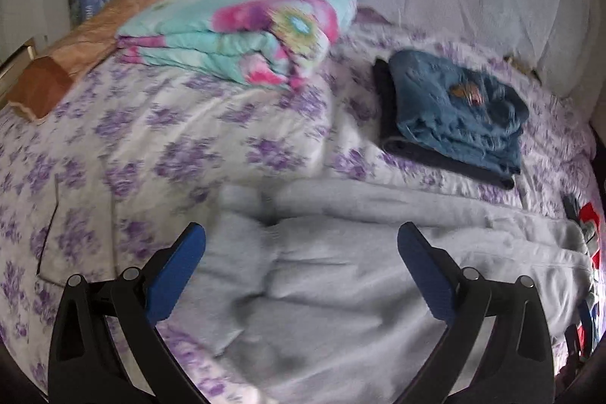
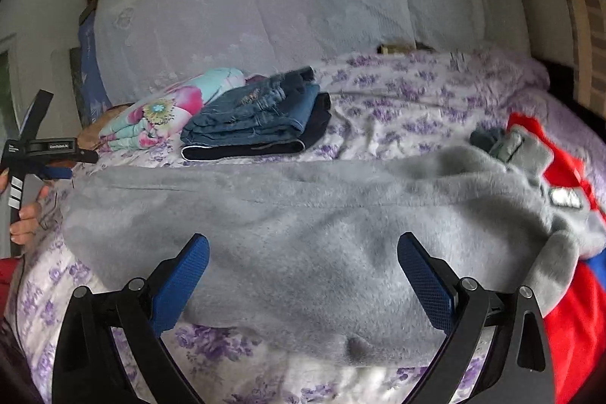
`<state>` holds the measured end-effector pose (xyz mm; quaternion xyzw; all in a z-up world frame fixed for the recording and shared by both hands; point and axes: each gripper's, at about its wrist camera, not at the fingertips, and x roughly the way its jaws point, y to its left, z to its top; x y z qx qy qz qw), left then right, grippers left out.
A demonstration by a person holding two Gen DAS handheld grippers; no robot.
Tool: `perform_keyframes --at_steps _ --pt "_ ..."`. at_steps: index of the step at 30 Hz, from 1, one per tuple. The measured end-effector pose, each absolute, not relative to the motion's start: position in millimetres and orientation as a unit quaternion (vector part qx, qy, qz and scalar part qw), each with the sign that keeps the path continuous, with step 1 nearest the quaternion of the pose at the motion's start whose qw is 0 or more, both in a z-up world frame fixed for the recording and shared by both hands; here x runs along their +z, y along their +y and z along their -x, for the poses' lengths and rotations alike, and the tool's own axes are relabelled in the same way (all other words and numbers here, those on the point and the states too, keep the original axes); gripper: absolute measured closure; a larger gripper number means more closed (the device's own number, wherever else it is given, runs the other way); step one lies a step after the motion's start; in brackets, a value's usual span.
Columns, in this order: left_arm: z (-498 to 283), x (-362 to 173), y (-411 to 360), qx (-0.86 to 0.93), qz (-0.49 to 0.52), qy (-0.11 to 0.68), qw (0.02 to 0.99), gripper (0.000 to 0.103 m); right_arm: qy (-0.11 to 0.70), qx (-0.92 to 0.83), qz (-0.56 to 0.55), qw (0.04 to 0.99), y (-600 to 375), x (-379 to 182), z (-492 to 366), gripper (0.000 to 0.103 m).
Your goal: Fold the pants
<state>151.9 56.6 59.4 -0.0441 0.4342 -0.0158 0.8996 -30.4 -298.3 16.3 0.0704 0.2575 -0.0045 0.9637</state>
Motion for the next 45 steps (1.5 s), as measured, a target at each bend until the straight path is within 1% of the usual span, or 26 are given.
perform_keyframes --at_steps 4,6,9,12,14,16,17,19,22,23,24,25,26,27,29,30,32,35,36,39,41,45 --pt "-176.2 48.8 36.5 0.020 0.009 0.491 0.871 0.004 0.276 -0.007 -0.092 0.957 -305.6 10.2 23.8 0.003" --pt "-180.9 46.3 30.9 0.037 -0.012 0.503 0.864 0.004 0.281 -0.010 -0.098 0.955 -307.9 8.6 23.0 0.003" --pt "-178.5 52.6 25.7 0.048 -0.045 0.488 0.870 0.004 0.286 -0.005 -0.105 0.952 -309.3 7.2 22.7 0.003" --pt "-175.6 63.7 22.6 -0.019 -0.069 0.485 0.872 0.004 0.293 0.000 -0.107 0.950 -307.6 5.5 22.3 0.003" --pt "-174.4 63.5 17.8 -0.074 -0.123 0.487 0.861 0.004 0.299 0.006 -0.106 0.948 -306.1 4.4 21.7 0.003" --pt "-172.3 57.0 17.7 -0.077 -0.193 0.470 0.858 0.004 0.303 0.012 -0.106 0.947 -304.9 3.8 20.2 0.003" --pt "-172.7 52.9 20.7 -0.077 -0.209 0.468 0.855 0.004 0.305 0.015 -0.104 0.946 -303.6 3.5 20.1 0.003" --pt "-174.3 48.0 27.5 -0.089 -0.211 0.467 0.854 0.004 0.308 0.018 -0.097 0.946 -300.3 2.8 19.2 0.003" --pt "-169.1 44.1 30.3 -0.116 -0.239 0.434 0.861 0.005 0.319 0.023 -0.092 0.943 -297.3 0.4 16.5 0.003" --pt "-166.7 42.8 30.5 -0.133 -0.246 0.430 0.858 0.010 0.322 0.025 -0.092 0.942 -297.4 -0.4 15.3 0.003" --pt "-166.3 41.2 31.6 -0.150 -0.247 0.434 0.853 0.017 0.328 0.026 -0.094 0.940 -297.6 -1.8 13.5 0.003" --pt "-165.2 39.3 34.0 -0.169 -0.241 0.446 0.845 0.034 0.332 0.028 -0.097 0.938 -298.3 -3.1 12.1 0.003" --pt "-163.4 36.9 35.5 -0.183 -0.236 0.457 0.838 0.047 0.335 0.029 -0.101 0.936 -299.3 -4.3 11.0 0.003" --pt "-160.8 34.3 35.2 -0.187 -0.239 0.458 0.836 0.050 0.337 0.030 -0.104 0.935 -300.1 -5.1 10.4 0.003" --pt "-152.7 29.5 32.2 -0.173 -0.267 0.443 0.838 0.063 0.337 0.032 -0.108 0.935 -300.9 -5.5 9.8 0.003" --pt "-150.5 28.5 32.0 -0.171 -0.267 0.441 0.840 0.067 0.337 0.032 -0.108 0.935 -301.0 -5.5 9.8 0.003" --pt "-142.7 34.7 35.4 -0.170 -0.253 0.429 0.850 0.081 0.335 0.034 -0.111 0.935 -301.8 -5.5 10.6 0.003" --pt "-113.5 49.9 40.0 -0.189 -0.241 0.399 0.864 0.085 0.326 0.040 -0.125 0.936 -306.6 -4.6 12.7 0.003" --pt "-94.4 55.6 41.7 -0.203 -0.243 0.385 0.867 0.086 0.322 0.041 -0.129 0.937 -308.0 -3.9 13.5 0.003" --pt "-52.4 57.3 43.3 -0.226 -0.243 0.373 0.866 0.087 0.293 0.043 -0.141 0.945 -312.3 2.9 21.3 0.003" --pt "-13.8 50.8 46.4 -0.240 -0.235 0.368 0.867 0.087 0.267 0.045 -0.140 0.952 -312.5 9.5 28.9 0.003" --pt "51.7 20.7 64.7 -0.255 -0.178 0.379 0.872 0.087 0.214 0.047 -0.123 0.968 -308.7 24.0 50.5 0.003"
